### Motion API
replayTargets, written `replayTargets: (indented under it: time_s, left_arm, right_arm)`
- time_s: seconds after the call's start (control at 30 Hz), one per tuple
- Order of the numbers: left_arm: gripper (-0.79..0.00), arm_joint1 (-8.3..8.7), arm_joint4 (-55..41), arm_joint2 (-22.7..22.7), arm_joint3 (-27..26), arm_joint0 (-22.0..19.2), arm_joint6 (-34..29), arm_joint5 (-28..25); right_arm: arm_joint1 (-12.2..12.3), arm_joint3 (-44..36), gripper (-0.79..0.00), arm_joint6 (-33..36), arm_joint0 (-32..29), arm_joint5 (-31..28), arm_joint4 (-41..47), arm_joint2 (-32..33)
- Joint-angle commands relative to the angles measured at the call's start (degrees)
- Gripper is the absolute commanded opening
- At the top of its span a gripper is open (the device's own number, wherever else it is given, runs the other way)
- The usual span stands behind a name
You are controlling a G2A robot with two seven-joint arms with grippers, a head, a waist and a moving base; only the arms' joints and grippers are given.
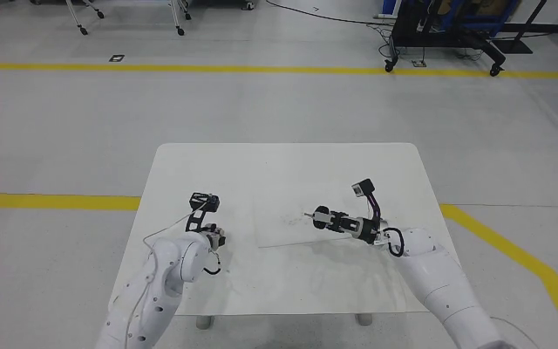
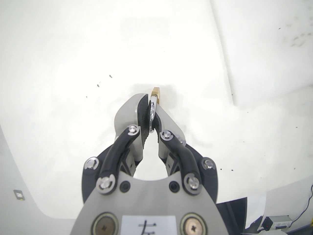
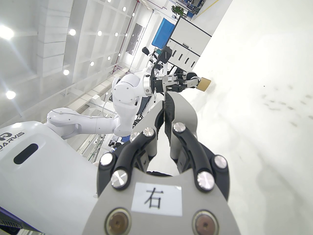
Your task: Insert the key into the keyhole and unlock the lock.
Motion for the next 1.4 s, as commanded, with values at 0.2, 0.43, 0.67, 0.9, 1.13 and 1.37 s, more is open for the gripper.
replayTargets:
  time_s: [0.2,0.43,0.67,0.9,1.13,1.37]
  left_arm:
    - [-0.785,-1.04,-22.9,-5.0,1.2,1.4,18.7,-6.6]
    - [-0.785,-1.84,-36.2,-5.0,7.6,-1.1,24.2,-15.7]
    - [-0.785,-1.84,-36.2,-5.0,7.6,-1.1,24.2,-15.7]
    - [-0.785,-1.84,-36.2,-5.0,7.6,-1.1,24.2,-15.7]
    - [-0.785,-1.84,-36.2,-5.0,7.6,-1.1,24.2,-15.7]
    - [-0.785,-1.84,-36.2,-5.0,7.6,-1.1,24.2,-15.7]
  right_arm:
    - [0.0,0.0,-0.785,0.0,0.0,0.0,0.0,0.0]
    - [0.0,0.0,-0.785,0.0,0.0,0.0,0.0,0.0]
    - [0.0,0.0,-0.785,0.0,0.0,0.0,0.0,0.0]
    - [0.0,0.0,-0.785,0.0,0.0,0.0,0.0,0.0]
    - [0.0,0.0,-0.785,0.0,0.0,0.0,0.0,0.0]
    - [0.0,0.0,-0.785,0.0,0.0,0.0,0.0,0.0]
